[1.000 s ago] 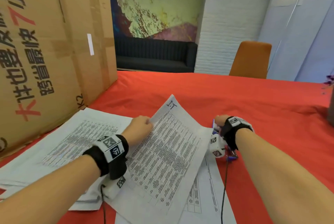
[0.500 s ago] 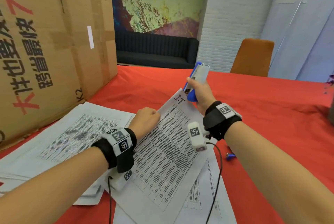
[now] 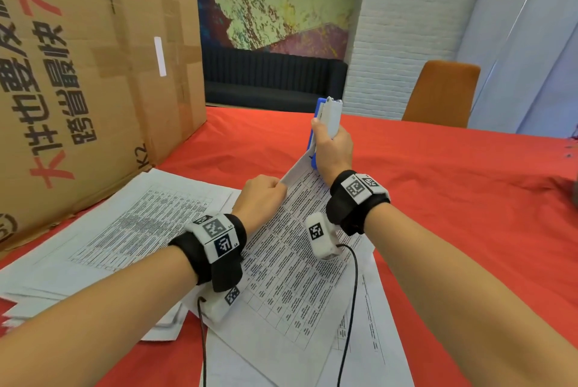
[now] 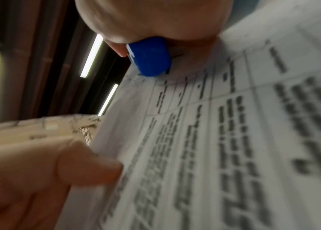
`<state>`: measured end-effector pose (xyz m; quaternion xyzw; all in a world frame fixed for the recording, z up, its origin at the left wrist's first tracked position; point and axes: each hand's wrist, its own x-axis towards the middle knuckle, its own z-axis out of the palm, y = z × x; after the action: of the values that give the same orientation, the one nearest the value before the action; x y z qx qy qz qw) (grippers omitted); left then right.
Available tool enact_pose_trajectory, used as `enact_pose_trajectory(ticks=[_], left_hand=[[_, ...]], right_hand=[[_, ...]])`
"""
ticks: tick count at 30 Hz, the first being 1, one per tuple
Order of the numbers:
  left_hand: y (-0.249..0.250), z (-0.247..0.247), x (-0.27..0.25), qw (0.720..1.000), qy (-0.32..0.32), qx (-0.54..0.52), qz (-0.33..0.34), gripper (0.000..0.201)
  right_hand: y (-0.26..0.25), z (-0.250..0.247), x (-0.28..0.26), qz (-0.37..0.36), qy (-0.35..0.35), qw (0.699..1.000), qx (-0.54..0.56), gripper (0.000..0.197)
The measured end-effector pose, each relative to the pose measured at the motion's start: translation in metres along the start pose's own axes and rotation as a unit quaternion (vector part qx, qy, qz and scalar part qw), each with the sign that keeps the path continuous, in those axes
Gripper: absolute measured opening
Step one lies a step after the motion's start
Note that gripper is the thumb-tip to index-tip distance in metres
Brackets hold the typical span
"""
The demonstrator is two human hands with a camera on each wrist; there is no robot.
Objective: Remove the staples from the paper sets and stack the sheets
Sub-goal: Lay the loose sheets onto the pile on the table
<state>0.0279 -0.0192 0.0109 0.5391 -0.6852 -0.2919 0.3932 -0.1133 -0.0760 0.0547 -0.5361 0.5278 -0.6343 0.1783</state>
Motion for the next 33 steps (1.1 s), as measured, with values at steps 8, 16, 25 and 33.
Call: enact_pose_trajectory(ticks=[8,16,25,33], left_hand=[[-0.001,-0.009,0.005,0.998,-0.051,0.027,-0.019,0.027],[-0.063,-0.158,0.048,0.931,0.008,0.337,-0.141,0.031],[-0.068,-0.109,0.047,0.949,-0.069,0.285,-0.116,0.028],[-0.045,-0.006,0.034,0.964,-0.198,0.108,-0.139,0.018]], right_hand=[[0.004,-0.007,0.015,0.124,-0.050,0.991,0.027,0.038],[0.091,-0.102,0.035,0.320,-0.190,0.868,-0.330,0.027],[0.087,-0.087,0.027,0.152,-0.224,0.817,-0.508,0.039],[0.098,-0.047,-0.013,0.082,-0.448,0.667,-0.590,0.053]])
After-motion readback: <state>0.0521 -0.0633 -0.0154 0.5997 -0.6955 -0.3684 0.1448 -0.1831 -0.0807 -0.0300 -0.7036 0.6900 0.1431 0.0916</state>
